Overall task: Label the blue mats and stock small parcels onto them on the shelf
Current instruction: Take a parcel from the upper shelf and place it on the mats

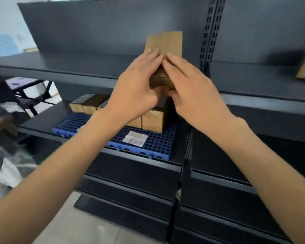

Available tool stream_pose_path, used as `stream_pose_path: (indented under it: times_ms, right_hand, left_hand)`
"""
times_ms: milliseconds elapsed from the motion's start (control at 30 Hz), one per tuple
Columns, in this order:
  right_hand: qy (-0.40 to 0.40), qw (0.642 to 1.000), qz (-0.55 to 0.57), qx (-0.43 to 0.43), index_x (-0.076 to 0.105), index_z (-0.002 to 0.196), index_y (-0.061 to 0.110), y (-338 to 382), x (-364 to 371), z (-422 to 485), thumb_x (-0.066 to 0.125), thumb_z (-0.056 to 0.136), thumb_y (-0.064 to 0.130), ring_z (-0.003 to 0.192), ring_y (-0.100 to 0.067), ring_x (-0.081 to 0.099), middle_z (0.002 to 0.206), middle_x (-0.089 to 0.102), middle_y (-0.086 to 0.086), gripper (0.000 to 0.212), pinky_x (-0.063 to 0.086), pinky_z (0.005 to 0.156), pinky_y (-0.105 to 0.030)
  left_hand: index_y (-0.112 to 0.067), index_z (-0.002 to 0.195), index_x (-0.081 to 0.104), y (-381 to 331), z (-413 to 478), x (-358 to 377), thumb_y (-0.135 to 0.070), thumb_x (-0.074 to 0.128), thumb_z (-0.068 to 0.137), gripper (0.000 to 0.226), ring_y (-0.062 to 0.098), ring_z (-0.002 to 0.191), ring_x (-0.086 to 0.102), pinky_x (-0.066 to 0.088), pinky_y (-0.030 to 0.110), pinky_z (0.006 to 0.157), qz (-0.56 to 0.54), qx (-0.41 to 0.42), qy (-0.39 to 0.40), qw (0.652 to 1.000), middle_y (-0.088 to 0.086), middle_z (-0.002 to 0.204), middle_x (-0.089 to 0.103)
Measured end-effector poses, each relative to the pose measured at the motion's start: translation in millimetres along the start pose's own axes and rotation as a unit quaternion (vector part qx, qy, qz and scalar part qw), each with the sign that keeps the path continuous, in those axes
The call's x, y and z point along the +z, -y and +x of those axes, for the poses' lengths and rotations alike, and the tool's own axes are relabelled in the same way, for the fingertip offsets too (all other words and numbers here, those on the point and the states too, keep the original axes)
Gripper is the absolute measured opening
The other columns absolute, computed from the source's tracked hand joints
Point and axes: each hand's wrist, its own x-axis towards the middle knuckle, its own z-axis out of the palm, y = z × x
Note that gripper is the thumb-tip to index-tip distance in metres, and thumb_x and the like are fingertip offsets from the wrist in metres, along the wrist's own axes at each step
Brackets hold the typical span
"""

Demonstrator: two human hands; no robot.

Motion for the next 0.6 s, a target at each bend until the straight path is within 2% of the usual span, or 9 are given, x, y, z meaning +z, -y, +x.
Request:
stream_pose_path:
  times_ms: [233,367,500,600]
  right_hand:
    - [0.025,0.998,0.063,-0.007,0.039,0.145,0.006,150.7,58.6,18.4,0.071,0.079,0.000,0.140,-0.032,0.036,0.154,0.036,-0.009,0.073,0.033,0.111,-0.037]
    - [-0.011,0.997,0.070,-0.025,0.047,0.138,0.000,226.3,100.1,16.2,0.079,0.072,0.001,0.133,-0.030,0.041,0.145,0.047,-0.016,0.073,0.027,0.112,-0.037]
    - [0.055,0.991,0.120,0.005,0.039,0.146,0.008,280.8,148.3,8.1,0.072,0.082,0.007,0.143,-0.031,0.032,0.155,0.036,-0.008,0.072,0.042,0.108,-0.045]
    - [0.098,0.986,0.136,0.009,0.035,0.148,0.011,298.2,192.2,18.3,0.069,0.086,0.011,0.144,-0.030,0.029,0.156,0.033,-0.005,0.070,0.043,0.107,-0.045]
  left_hand:
    - [-0.006,0.139,0.048,100.7,-95.4,-88.8,-0.012,0.070,0.075,0.069,0.021,0.141,0.034,0.023,0.027,0.117,0.004,-0.044,0.002,0.999,0.010,0.148,0.043]
    - [-0.007,0.138,0.050,158.2,-147.5,-125.3,-0.010,0.074,0.074,0.068,0.020,0.140,0.035,0.026,0.031,0.116,-0.011,-0.055,0.006,0.998,0.009,0.148,0.044]
    - [-0.008,0.138,0.049,211.0,-198.3,-134.3,-0.011,0.078,0.075,0.070,0.018,0.142,0.032,0.027,0.035,0.117,-0.020,-0.087,0.037,0.995,0.006,0.149,0.042]
    - [-0.012,0.141,0.046,259.6,-211.5,-127.9,-0.015,0.077,0.078,0.071,0.013,0.143,0.027,0.024,0.032,0.118,-0.015,-0.107,0.073,0.991,0.002,0.151,0.038]
